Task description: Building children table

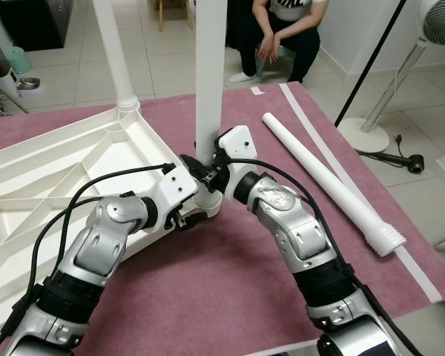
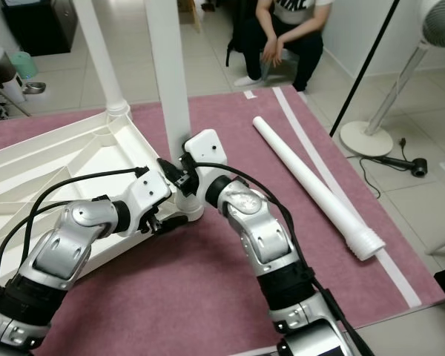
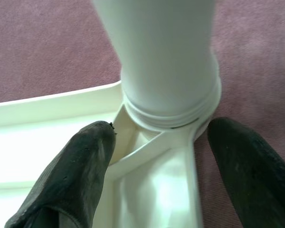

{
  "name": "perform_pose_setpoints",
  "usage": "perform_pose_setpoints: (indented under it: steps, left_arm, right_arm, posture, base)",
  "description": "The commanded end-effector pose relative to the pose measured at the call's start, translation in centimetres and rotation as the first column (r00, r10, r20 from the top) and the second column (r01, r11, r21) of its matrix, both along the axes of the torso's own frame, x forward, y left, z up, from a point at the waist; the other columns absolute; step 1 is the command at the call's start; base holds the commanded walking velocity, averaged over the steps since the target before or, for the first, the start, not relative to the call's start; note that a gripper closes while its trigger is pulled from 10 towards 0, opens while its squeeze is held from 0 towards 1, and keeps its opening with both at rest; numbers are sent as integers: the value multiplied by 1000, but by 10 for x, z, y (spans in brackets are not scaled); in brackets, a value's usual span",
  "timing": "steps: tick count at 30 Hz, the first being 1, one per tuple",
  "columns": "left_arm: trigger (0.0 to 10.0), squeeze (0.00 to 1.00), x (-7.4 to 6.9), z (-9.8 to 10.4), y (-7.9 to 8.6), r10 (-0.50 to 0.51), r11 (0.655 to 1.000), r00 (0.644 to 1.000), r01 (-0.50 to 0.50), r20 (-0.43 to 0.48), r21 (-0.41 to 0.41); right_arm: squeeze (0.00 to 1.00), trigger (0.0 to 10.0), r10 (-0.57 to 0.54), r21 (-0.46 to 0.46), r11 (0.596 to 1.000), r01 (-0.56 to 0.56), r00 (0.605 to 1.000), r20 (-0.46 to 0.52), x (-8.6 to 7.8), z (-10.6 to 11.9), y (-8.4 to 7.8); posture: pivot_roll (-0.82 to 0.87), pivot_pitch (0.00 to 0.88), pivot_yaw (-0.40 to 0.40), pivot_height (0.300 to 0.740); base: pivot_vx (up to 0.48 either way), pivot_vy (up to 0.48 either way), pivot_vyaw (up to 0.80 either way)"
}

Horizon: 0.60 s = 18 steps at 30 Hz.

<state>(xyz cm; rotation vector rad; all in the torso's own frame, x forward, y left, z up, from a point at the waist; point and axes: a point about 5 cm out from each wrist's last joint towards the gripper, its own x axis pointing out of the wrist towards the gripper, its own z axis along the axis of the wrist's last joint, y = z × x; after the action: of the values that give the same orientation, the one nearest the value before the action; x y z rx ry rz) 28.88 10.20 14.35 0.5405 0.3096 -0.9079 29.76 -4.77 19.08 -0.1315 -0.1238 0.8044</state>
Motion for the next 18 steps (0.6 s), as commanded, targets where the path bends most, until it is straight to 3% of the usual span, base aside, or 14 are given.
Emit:
perform_pose_setpoints:
  steps: [1,2,6,7,8,9,10,16,17,18]
  left_arm:
    - [10000,0,8,-6,12,154,987,986,-157,60,42]
    - [9373,0,7,-14,20,138,987,990,-139,22,84]
    - [8941,0,4,-17,24,129,987,992,-129,3,94]
    - [8196,0,2,-19,27,122,988,992,-120,-12,100]
    - [8196,0,2,-19,27,122,988,992,-120,-12,100]
    - [4745,0,-1,-21,31,120,988,992,-116,-28,106]
    - [3216,0,-4,-24,33,114,987,993,-108,-40,117]
    - [2824,0,-11,-35,35,107,985,991,-95,-81,145]
    - [5451,0,-14,-41,34,99,984,990,-83,-98,159]
    - [5451,0,-14,-41,34,99,984,990,-83,-98,159]
  right_arm:
    - [0,10000,65,-11,998,-65,997,37,-7,6,9]
    - [0,10000,63,-31,998,-62,998,24,-9,0,8]
    - [0,10000,59,-32,998,-58,998,20,-9,-1,7]
    - [0,10000,54,-33,998,-54,998,17,-9,-2,7]
    - [0,10000,54,-33,998,-54,998,17,-9,-2,7]
    - [0,10000,51,-33,998,-50,999,14,-10,-3,6]
    - [0,10000,47,-32,998,-47,999,12,-9,-3,5]
    - [0,10000,46,-33,998,-45,999,7,-9,-2,4]
    - [0,10000,44,-32,999,-44,999,6,-9,-2,3]
    - [0,10000,44,-32,999,-44,999,6,-9,-2,3]
  posture:
    - [87,0,52,740]
    - [85,0,57,740]
    - [85,0,57,740]
    - [85,0,57,740]
    - [85,0,57,740]
    - [84,0,60,740]
    - [87,0,58,740]
    - [89,0,57,740]
    - [87,0,56,740]
    - [87,0,56,740]
  base:
    - [0,0,0]
    - [0,0,0]
    - [0,0,0]
    - [0,0,0]
    - [0,0,0]
    - [0,0,0]
    - [0,0,0]
    - [0,0,0]
    - [0,0,0]
    - [0,0,0]
